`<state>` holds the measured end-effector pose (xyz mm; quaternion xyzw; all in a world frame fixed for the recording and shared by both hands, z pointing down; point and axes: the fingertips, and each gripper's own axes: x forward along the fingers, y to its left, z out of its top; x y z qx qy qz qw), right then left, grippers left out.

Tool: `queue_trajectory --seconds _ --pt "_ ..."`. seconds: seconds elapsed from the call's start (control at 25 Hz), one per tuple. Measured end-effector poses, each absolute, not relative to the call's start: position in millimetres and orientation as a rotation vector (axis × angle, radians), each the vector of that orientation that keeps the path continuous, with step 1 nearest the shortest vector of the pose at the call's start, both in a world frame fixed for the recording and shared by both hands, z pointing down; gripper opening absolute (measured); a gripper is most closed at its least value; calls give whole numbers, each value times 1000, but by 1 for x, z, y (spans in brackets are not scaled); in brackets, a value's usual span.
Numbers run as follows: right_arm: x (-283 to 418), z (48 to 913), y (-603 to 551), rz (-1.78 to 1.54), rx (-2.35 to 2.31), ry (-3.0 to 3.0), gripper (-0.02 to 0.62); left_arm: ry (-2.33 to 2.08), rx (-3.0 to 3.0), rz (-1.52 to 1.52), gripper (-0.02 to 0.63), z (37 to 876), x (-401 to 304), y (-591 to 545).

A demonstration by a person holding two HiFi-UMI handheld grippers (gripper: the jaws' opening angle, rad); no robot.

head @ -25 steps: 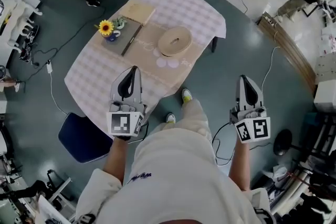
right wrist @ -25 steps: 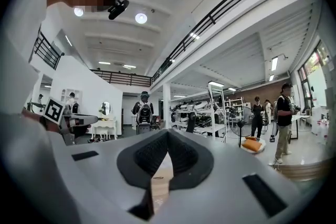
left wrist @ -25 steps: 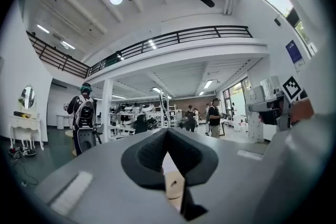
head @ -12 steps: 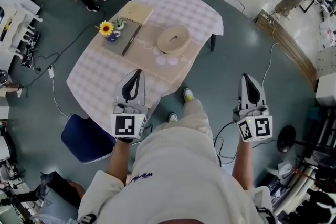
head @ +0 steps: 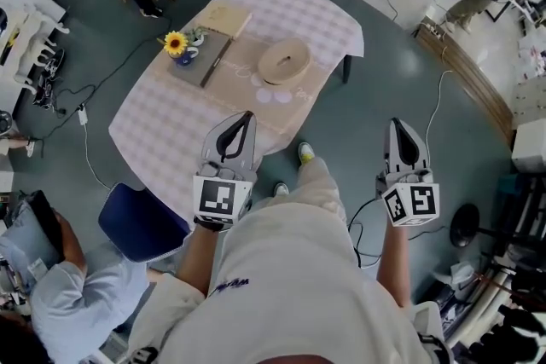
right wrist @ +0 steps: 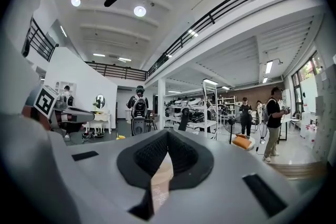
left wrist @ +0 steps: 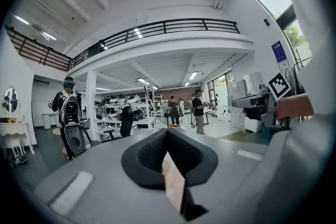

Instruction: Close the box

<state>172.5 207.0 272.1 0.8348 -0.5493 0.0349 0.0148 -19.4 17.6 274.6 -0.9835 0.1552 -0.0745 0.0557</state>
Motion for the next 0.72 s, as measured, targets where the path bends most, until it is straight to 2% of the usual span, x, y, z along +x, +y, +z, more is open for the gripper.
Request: queue_trajectory --seconds 0.72 --pt "152 301 159 148 2344 -1724 48 628 -3004 -308 3 314 -59 -22"
